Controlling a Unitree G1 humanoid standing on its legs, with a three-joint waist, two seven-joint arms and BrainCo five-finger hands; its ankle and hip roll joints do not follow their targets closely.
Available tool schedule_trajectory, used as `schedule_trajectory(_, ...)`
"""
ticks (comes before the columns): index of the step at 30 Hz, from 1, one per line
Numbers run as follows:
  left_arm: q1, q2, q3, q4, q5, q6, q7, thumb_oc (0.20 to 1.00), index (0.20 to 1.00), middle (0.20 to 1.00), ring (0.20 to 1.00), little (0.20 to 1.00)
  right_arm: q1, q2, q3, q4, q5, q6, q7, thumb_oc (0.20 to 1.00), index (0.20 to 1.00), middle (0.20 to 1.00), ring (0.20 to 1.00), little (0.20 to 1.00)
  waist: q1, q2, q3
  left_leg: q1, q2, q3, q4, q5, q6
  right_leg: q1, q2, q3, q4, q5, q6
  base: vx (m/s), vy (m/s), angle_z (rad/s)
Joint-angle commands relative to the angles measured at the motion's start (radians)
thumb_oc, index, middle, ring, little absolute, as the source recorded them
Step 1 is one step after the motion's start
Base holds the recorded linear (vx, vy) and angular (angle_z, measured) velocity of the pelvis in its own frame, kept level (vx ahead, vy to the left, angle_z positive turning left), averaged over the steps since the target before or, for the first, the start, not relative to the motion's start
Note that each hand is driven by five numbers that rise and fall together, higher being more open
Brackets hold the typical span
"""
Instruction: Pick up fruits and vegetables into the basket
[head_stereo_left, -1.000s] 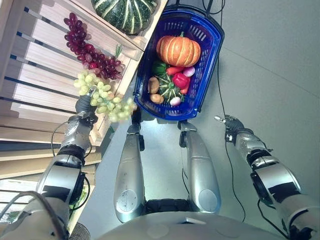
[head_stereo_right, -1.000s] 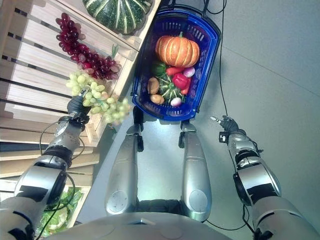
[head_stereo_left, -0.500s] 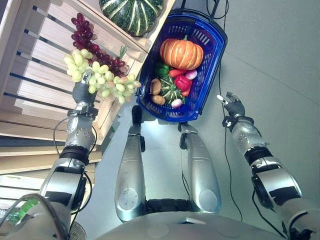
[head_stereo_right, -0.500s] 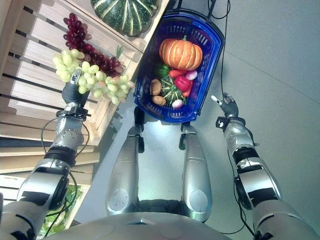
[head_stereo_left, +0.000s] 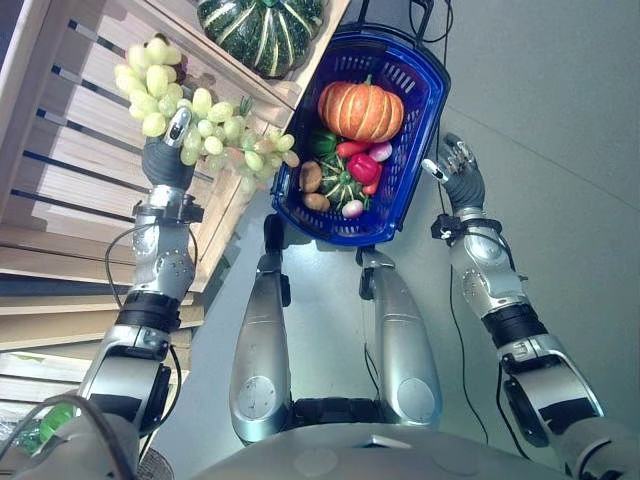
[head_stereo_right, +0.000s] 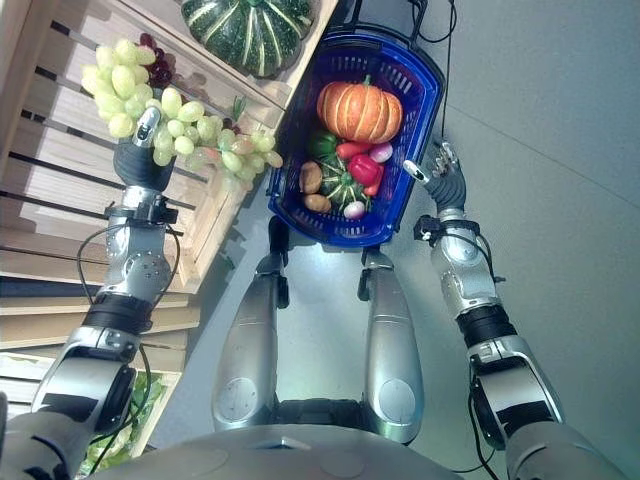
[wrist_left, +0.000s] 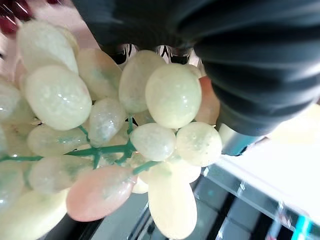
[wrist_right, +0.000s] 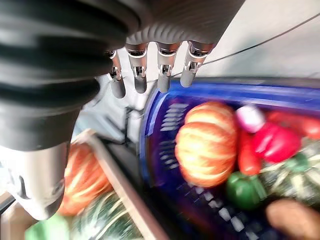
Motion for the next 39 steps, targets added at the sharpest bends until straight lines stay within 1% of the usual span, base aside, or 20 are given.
schedule_trajectory(1, -0.038, 0.027, 0.004, -0.119, 0.125, -0.063, 0.072, 0.200, 0.200, 0.200, 0.200, 0.200, 0.025, -0.020, 0.007, -0.159, -0.055, -0.055, 0.001, 1.000, 1.000, 1.000, 1.000, 1.000, -0.025, 0.019, -0.033, -0.015, -0.097, 0.061, -0.016, -0.038, 0.076, 0.054, 0.063, -0.043, -0.009, -0.078, -0.009, 0.00, 0.031, -0.05)
schedule_trajectory(3, -0.048, 0.038, -0.011, -0.150, 0.162, -0.050, 0.107, 0.200, 0.200, 0.200, 0.200, 0.200, 0.025, -0.021, 0.014, -0.195, -0.077, -0.066, 0.011, 1.000, 1.000, 1.000, 1.000, 1.000, -0.029, 0.021, -0.033, -0.011, -0.094, 0.066, -0.020, -0.037, 0.076, 0.057, 0.062, -0.040, -0.012, -0.077, -0.008, 0.01, 0.031, -0.06)
schedule_trajectory(9, -0.097, 0.060, -0.046, -0.221, 0.232, -0.027, 0.141, 0.200, 0.200, 0.200, 0.200, 0.200, 0.004, -0.032, 0.038, -0.280, -0.100, -0.067, 0.049, 1.000, 1.000, 1.000, 1.000, 1.000, -0.035, 0.020, -0.033, -0.005, -0.092, 0.073, -0.027, -0.034, 0.075, 0.063, 0.059, -0.038, -0.022, -0.075, -0.007, 0.00, 0.003, -0.01)
schedule_trajectory(13, -0.149, 0.062, -0.085, -0.252, 0.263, -0.003, 0.147, 0.200, 0.200, 0.200, 0.200, 0.200, -0.035, -0.042, 0.058, -0.317, -0.084, -0.058, 0.073, 1.000, 1.000, 1.000, 1.000, 1.000, -0.036, 0.020, -0.033, -0.004, -0.090, 0.075, -0.033, -0.026, 0.075, 0.064, 0.060, -0.037, -0.030, -0.067, -0.007, 0.00, 0.000, 0.00)
schedule_trajectory(15, -0.170, 0.064, -0.104, -0.262, 0.279, 0.012, 0.149, 0.200, 0.200, 0.200, 0.200, 0.200, -0.051, -0.046, 0.071, -0.339, -0.078, -0.043, 0.087, 1.000, 1.000, 1.000, 1.000, 1.000, -0.038, 0.017, -0.033, 0.001, -0.090, 0.077, -0.031, -0.031, 0.075, 0.069, 0.059, -0.035, -0.027, -0.072, -0.006, 0.00, 0.000, 0.00)
schedule_trajectory(16, -0.187, 0.066, -0.118, -0.272, 0.298, 0.017, 0.156, 0.200, 0.200, 0.200, 0.200, 0.200, -0.065, -0.050, 0.078, -0.353, -0.069, -0.034, 0.098, 1.000, 1.000, 1.000, 1.000, 1.000, -0.038, 0.017, -0.033, -0.001, -0.088, 0.078, -0.035, -0.025, 0.075, 0.067, 0.060, -0.035, -0.031, -0.065, -0.006, 0.00, 0.000, 0.00)
schedule_trajectory(18, -0.201, 0.067, -0.134, -0.280, 0.304, 0.028, 0.155, 0.200, 0.200, 0.200, 0.200, 0.200, -0.076, -0.058, 0.087, -0.370, -0.054, -0.022, 0.111, 1.000, 1.000, 1.000, 1.000, 1.000, -0.039, 0.014, -0.033, 0.005, -0.087, 0.080, -0.034, -0.029, 0.074, 0.073, 0.060, -0.034, -0.031, -0.069, -0.006, 0.00, 0.000, 0.00)
schedule_trajectory(19, -0.213, 0.070, -0.146, -0.287, 0.312, 0.031, 0.152, 0.200, 0.200, 0.200, 0.200, 0.200, -0.087, -0.062, 0.096, -0.381, -0.040, -0.015, 0.120, 1.000, 1.000, 1.000, 1.000, 1.000, -0.039, 0.013, -0.033, 0.004, -0.086, 0.081, -0.038, -0.023, 0.075, 0.072, 0.060, -0.034, -0.037, -0.062, -0.006, 0.00, 0.000, 0.00)
schedule_trajectory(21, -0.229, 0.068, -0.175, -0.303, 0.305, 0.039, 0.132, 0.200, 0.200, 0.200, 0.200, 0.200, -0.101, -0.064, 0.120, -0.409, -0.020, 0.007, 0.135, 1.000, 1.000, 1.000, 1.000, 1.000, -0.041, 0.008, -0.033, 0.010, -0.084, 0.083, -0.036, -0.029, 0.074, 0.076, 0.061, -0.033, -0.035, -0.065, -0.004, 0.00, 0.000, 0.00)
schedule_trajectory(25, -0.248, 0.066, -0.207, -0.331, 0.300, 0.053, 0.102, 0.200, 0.200, 0.200, 0.200, 0.200, -0.118, -0.061, 0.148, -0.430, -0.006, 0.023, 0.145, 1.000, 1.000, 1.000, 1.000, 1.000, -0.043, 0.006, -0.033, 0.006, -0.082, 0.084, -0.042, -0.023, 0.074, 0.071, 0.064, -0.030, -0.041, -0.057, -0.004, 0.00, 0.000, 0.00)
schedule_trajectory(29, -0.264, 0.058, -0.246, -0.372, 0.324, 0.069, 0.080, 0.200, 0.200, 0.200, 0.200, 0.200, -0.137, -0.059, 0.182, -0.451, 0.011, 0.034, 0.145, 1.000, 1.000, 1.000, 1.000, 1.000, -0.043, 0.005, -0.033, 0.007, -0.081, 0.086, -0.046, -0.023, 0.074, 0.069, 0.065, -0.029, -0.046, -0.054, -0.004, 0.00, 0.000, 0.00)
schedule_trajectory(34, -0.280, 0.061, -0.275, -0.405, 0.337, 0.064, 0.076, 0.200, 0.200, 0.200, 0.200, 0.200, -0.155, -0.064, 0.210, -0.461, 0.048, 0.053, 0.172, 1.000, 1.000, 1.000, 1.000, 1.000, -0.042, 0.004, -0.033, 0.013, -0.082, 0.087, -0.050, -0.026, 0.074, 0.072, 0.065, -0.029, -0.048, -0.058, -0.003, 0.00, 0.000, 0.00)
schedule_trajectory(39, -0.298, 0.060, -0.291, -0.437, 0.340, 0.063, 0.084, 0.200, 0.200, 0.200, 0.200, 0.200, -0.177, -0.069, 0.241, -0.467, 0.072, 0.078, 0.175, 1.000, 1.000, 1.000, 1.000, 1.000, -0.037, 0.001, -0.033, 0.009, -0.083, 0.084, -0.051, -0.024, 0.073, 0.070, 0.064, -0.033, -0.048, -0.058, -0.004, 0.00, 0.000, 0.00)
